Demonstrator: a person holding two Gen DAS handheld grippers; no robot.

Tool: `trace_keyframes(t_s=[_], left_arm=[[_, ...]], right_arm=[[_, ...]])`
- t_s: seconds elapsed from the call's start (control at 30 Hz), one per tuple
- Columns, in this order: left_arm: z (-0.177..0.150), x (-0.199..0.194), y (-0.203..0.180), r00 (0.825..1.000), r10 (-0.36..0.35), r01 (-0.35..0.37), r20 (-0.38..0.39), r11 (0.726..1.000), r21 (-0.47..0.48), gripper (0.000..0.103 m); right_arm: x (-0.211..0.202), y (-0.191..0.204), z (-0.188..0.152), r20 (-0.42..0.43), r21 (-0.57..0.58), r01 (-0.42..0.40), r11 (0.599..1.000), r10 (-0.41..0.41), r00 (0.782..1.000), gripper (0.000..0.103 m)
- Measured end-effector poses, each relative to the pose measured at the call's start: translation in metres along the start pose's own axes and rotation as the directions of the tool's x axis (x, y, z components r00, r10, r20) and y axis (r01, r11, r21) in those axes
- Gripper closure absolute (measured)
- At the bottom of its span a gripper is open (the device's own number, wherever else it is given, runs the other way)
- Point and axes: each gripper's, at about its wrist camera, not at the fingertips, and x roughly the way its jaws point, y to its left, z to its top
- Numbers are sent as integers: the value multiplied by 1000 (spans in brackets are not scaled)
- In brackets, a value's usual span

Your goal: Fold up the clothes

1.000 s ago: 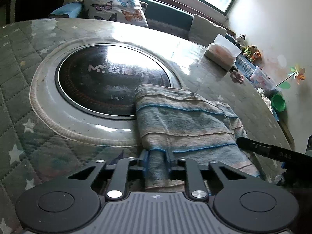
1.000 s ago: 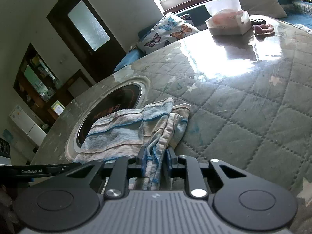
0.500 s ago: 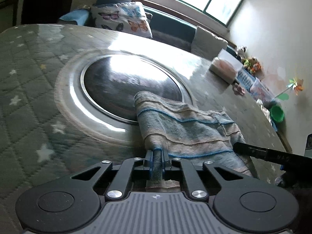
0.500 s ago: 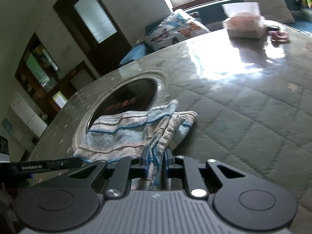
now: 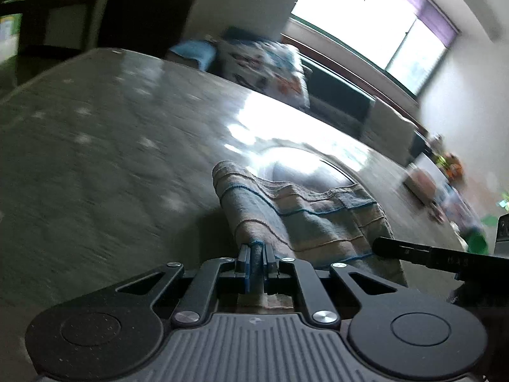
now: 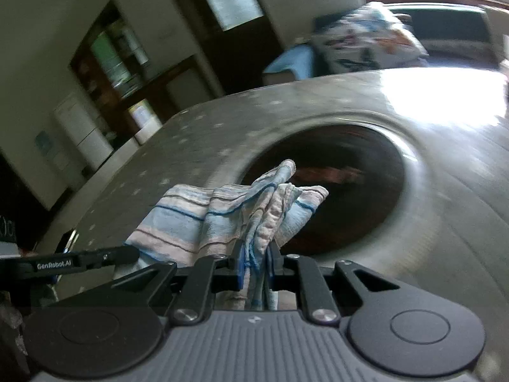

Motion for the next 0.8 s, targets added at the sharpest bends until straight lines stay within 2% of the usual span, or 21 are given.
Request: trace_keyframes(t_s=[0.23,0.53,0.7,0.8], left_arm=[[39,-9,53,990,125,-121,59,990,-69,95],[78,-3,101,965,244,-230,91,962,-147,96],[82,7,122,959,275,-259,68,949,-180,95],[79,12,126,957,285,-273,45,946,-175,95]], right_arm=[[74,51,45,-37,-81,-114,990,112,993,91],[148,88,85,-80,-146,-190,971,180,980,91],[175,93,92,-88,-160,-190,969,178,980,91],[188,90,93,-118,-159,-132,978,114,986,88]])
